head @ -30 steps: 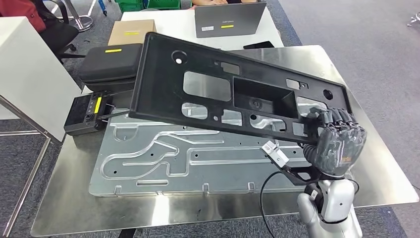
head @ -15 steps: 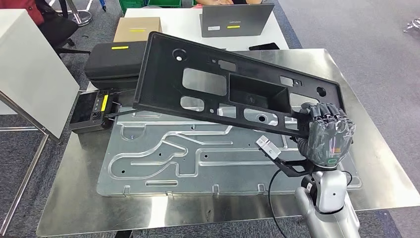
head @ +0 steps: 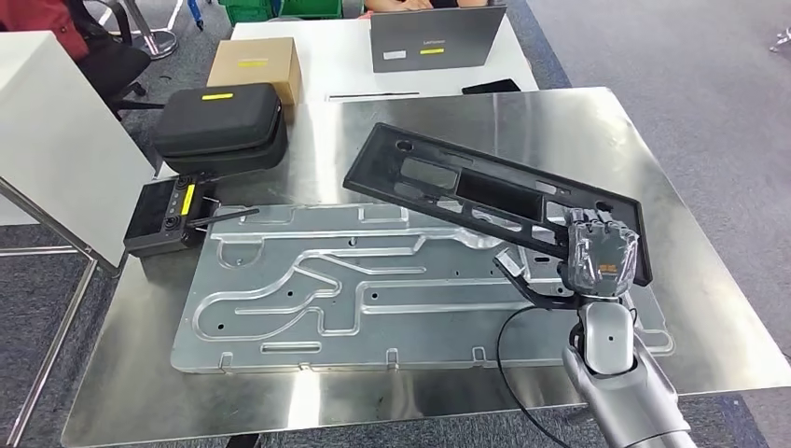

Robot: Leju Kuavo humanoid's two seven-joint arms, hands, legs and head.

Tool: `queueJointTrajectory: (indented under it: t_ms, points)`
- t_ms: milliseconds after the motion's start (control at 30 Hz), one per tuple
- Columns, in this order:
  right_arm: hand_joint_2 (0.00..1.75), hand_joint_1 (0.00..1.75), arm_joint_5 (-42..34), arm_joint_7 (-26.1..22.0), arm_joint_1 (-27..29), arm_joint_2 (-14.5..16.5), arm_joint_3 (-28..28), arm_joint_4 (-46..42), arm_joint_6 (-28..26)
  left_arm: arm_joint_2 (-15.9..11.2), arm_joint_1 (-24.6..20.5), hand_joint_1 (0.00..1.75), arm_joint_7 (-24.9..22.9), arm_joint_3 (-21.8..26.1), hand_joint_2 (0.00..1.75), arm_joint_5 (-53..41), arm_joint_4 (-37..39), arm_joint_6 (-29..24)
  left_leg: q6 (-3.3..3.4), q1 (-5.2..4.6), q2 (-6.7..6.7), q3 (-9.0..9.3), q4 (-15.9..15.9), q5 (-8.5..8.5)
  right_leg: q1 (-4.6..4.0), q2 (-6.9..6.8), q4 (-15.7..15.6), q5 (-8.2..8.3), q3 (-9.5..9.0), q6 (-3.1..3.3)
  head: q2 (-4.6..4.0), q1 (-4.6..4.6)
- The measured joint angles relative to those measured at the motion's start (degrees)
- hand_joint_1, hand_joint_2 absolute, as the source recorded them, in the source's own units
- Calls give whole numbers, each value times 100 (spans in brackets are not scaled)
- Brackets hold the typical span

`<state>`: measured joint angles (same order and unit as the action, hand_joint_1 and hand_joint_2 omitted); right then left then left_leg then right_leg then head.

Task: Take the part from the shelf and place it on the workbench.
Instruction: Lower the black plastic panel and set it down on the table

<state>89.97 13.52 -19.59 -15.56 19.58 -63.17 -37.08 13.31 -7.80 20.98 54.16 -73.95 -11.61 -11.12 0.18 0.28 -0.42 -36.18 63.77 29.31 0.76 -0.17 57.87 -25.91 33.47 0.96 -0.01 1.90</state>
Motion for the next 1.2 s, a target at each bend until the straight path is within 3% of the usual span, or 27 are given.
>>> queueJointTrajectory:
  t_ms: [67,100,133,200,267,300,433,500,567,600,633,667,767,800,867,900,967,1000,1033,1100,1133,1167,1200]
  points:
    - [175,175,2,13,-19,-11,98,269,4,0,-3,0,-2,-8,0,11,0,1,-36,19,5,-322,674,291,-6,-3,7,-7,1,25,0,-1]
    - [175,175,2,15,-29,-15,152,430,8,0,-1,0,-4,-13,0,17,0,1,-45,24,5,-430,882,325,-8,-2,15,-15,-2,31,1,-1]
    - [175,175,2,17,-37,-15,208,600,10,-1,-1,0,-5,-19,0,24,0,2,-46,28,6,-448,893,248,-7,-1,27,-25,-6,32,1,-1]
    - [175,175,2,21,-39,-15,301,921,12,-2,-5,0,-6,-34,0,33,0,3,-22,32,7,-219,355,-133,-4,1,62,-59,-18,15,1,-1]
    - [175,175,2,24,-45,-16,359,1148,10,-5,-13,0,-6,-50,0,37,0,5,25,16,3,74,-274,-371,-20,7,100,-92,-8,-28,0,0]
    - [175,175,2,26,-52,-15,379,1222,10,-6,-15,0,-7,-60,0,38,0,6,48,5,1,142,-434,-397,-25,10,110,-96,5,-56,0,2]
    - [175,175,2,37,-96,-17,414,1399,3,-4,-14,0,-12,-88,0,47,0,12,169,11,7,182,-560,-421,-21,15,134,-127,34,-175,0,5]
    - [175,175,2,46,-107,-21,426,1465,3,-3,-26,0,-11,-97,0,47,0,13,235,28,16,207,-617,-451,-6,16,565,-395,230,-219,0,7]
    - [175,175,2,47,-101,-22,445,1530,5,-3,-31,0,-12,-105,0,47,0,13,260,20,18,202,-618,-452,6,18,1308,-732,581,-248,1,6]
    - [175,175,2,45,-96,-22,454,1559,7,-3,-28,0,-13,-107,0,48,0,13,263,17,18,199,-613,-451,11,17,1565,-803,706,-260,1,6]
    - [175,175,2,36,-96,-22,462,1586,11,-3,-24,0,-13,-108,0,48,0,14,262,16,17,198,-604,-448,14,17,1622,-762,735,-266,1,6]
    - [175,175,2,24,-101,-22,467,1611,15,-3,-23,0,-13,-109,0,49,0,14,258,17,15,198,-591,-444,17,16,1461,-624,655,-265,1,6]
    - [175,175,2,-20,-127,-15,481,1687,4,-1,-26,0,-13,-119,0,56,0,13,213,16,9,201,-549,-421,3,13,404,-166,125,-218,0,5]
    - [175,175,2,-29,-133,-6,494,1720,-7,0,-27,0,-13,-122,0,61,0,11,184,13,7,202,-546,-417,-15,13,195,-121,22,-193,0,4]
    - [175,175,2,-40,-134,19,534,1790,-29,0,-28,0,-13,-126,0,71,0,9,122,12,3,214,-557,-421,-57,16,79,-113,-28,-145,0,3]
    - [175,131,2,-40,-131,31,554,1821,-49,1,-27,0,-13,-126,0,77,0,8,91,15,1,227,-571,-427,-58,17,68,-106,-36,-114,1,4]
    - [87,44,2,-40,-125,63,590,1873,-121,1,-26,0,-11,-127,0,90,0,3,35,22,2,220,-518,-366,-27,3,-3,-60,-86,-34,0,2]
    - [44,0,0,-48,-116,79,596,1887,-171,1,-27,0,-10,-127,0,99,0,0,10,23,4,159,-365,-246,-7,-8,-39,-31,-108,6,0,1]
    - [0,0,-10,-73,-90,98,584,1880,-218,0,-26,0,-9,-128,0,109,0,-3,-12,32,7,47,-94,-65,7,-23,-63,-9,-122,34,0,-2]
    - [0,0,-47,-220,73,143,434,1679,-291,-2,-12,0,-8,-128,0,127,0,-10,-55,48,10,-269,670,337,7,-57,-66,1,-115,49,1,-4]
    - [0,0,-65,-332,207,171,300,1502,-309,-3,5,0,-7,-128,0,133,0,-15,-75,59,12,-376,946,433,8,-72,-65,1,-113,47,1,-4]
    - [0,0,-77,-468,358,205,137,1287,-320,-6,26,0,-7,-128,0,142,0,-21,-92,73,14,-389,1026,419,13,-82,-60,0,-112,39,1,-3]
    - [0,0,-81,-604,509,236,-29,1077,-322,-9,46,0,-5,-129,0,151,0,-28,-105,89,17,-279,855,290,24,-84,-50,-5,-111,25,0,-5]
